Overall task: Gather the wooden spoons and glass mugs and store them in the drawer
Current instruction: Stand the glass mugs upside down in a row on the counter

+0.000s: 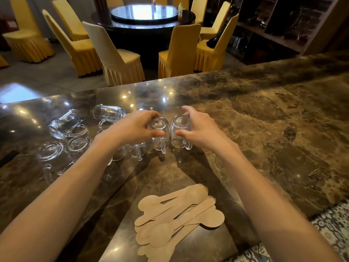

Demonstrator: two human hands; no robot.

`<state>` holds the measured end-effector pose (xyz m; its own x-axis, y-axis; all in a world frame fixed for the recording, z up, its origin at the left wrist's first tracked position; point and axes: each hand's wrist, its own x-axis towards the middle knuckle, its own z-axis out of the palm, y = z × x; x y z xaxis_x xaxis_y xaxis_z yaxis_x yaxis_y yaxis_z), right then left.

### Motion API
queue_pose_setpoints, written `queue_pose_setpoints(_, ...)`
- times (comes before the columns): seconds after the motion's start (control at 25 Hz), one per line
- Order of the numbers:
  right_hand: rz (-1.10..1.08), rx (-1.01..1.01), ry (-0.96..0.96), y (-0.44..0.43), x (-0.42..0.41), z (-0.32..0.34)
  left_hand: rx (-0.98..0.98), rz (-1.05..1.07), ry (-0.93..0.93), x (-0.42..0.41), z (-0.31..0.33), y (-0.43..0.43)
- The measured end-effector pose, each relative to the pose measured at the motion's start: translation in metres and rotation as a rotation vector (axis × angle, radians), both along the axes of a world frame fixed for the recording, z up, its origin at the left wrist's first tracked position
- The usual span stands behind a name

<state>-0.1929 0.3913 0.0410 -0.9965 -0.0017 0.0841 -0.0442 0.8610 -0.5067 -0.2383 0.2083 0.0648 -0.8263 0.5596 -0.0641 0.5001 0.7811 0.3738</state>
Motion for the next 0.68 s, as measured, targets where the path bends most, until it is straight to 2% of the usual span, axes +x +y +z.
queue_pose_setpoints(0.32,0.018,-0.011,0.041,0.001,-0.001,-0.009,-0.053,0.004,0.029,-0.003,-0.006,0.0)
queue_pose_setpoints(0.68,0.033,-0.026,0.04,0.003,-0.002,-0.013,0.057,0.009,0.016,-0.001,-0.015,-0.007)
